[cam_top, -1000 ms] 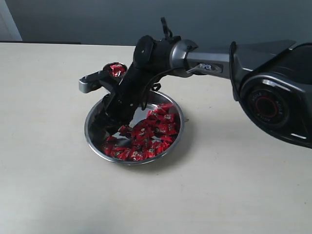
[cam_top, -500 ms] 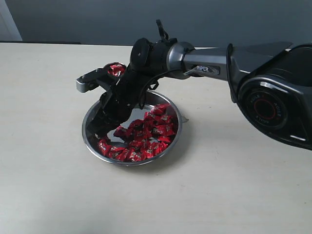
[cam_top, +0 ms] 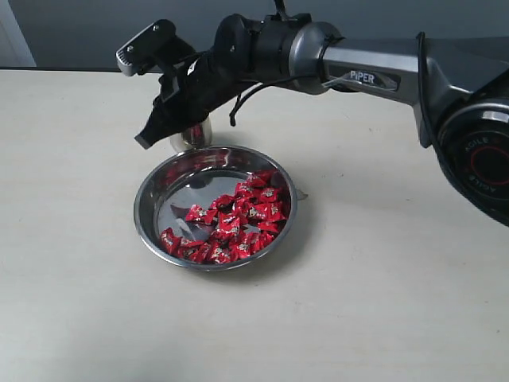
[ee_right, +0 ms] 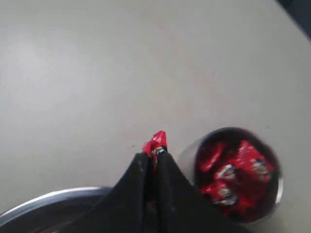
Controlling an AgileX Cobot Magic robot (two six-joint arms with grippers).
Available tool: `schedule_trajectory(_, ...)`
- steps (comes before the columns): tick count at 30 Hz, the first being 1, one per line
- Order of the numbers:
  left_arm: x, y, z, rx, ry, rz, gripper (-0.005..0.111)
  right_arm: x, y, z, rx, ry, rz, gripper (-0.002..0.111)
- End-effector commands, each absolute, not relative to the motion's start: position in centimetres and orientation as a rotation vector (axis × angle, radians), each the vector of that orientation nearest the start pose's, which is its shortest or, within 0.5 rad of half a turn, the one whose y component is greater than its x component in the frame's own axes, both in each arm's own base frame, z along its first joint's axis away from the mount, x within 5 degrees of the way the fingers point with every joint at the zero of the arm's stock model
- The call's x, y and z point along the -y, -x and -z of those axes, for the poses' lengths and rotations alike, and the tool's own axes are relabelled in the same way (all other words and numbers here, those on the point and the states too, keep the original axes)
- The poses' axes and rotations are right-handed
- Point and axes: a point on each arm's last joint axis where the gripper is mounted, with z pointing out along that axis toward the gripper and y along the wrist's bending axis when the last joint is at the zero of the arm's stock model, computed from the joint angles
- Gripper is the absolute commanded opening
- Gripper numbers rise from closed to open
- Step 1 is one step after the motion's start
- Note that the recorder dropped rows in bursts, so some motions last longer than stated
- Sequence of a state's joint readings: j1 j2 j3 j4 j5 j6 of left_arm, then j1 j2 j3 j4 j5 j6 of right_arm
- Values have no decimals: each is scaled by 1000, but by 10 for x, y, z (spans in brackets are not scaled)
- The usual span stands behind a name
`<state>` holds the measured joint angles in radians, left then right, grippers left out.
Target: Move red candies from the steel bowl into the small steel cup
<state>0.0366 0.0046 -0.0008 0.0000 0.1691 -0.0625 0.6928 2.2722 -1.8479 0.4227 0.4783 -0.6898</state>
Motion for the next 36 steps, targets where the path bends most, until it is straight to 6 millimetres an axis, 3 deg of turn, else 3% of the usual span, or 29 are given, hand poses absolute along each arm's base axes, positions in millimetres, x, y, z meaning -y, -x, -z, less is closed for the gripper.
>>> schedule_trajectory(1,-2,-56,-198,-1645,86,22,0,-341,-403,-202,-1943,1088,-343,5)
schedule_trajectory(8,-2,-56,-198,-1645,86,22,0,-319,-425,-203,-1984,903,-359,5)
schedule_trajectory(13,-2,-56,-198,-1645,86,22,0,-308,-433,-189,-2052,857,-375,5)
schedule_trajectory(26,-2,-56,-198,-1645,86,22,0,-310,-432,-166,-2128,866,-403,5)
schedule_trajectory(36,-2,-56,-198,-1645,86,22,0,-310,-430,-164,-2149,881,-410,6)
